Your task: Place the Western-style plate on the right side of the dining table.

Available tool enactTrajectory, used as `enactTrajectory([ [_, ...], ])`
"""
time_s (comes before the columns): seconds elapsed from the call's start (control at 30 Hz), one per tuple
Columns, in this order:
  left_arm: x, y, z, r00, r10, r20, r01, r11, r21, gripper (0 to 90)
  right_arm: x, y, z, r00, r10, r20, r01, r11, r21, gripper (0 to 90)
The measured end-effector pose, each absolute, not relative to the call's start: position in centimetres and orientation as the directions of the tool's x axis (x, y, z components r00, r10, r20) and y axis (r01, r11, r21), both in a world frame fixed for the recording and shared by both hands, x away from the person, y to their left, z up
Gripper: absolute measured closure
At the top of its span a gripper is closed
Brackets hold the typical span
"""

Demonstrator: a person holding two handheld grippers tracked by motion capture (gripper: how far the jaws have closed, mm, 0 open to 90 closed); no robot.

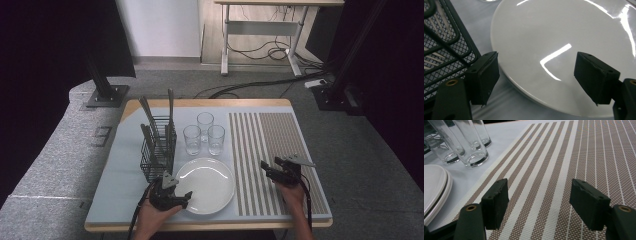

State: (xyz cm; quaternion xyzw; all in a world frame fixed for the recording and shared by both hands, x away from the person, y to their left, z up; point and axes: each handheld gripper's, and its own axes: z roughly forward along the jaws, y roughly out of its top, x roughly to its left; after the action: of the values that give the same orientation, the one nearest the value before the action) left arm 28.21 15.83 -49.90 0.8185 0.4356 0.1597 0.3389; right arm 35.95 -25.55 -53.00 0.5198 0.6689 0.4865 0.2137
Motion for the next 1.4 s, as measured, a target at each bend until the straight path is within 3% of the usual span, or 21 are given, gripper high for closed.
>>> enactTrajectory([
  [1.4,29.0,14.7,-50.3,0.606,0.793,-0.066,0.589,-0.39,0.708,20.7,35.9,-25.4,-53.0,-0.37,0.906,0.206,0.484,-0.001,0.875,31.5],
])
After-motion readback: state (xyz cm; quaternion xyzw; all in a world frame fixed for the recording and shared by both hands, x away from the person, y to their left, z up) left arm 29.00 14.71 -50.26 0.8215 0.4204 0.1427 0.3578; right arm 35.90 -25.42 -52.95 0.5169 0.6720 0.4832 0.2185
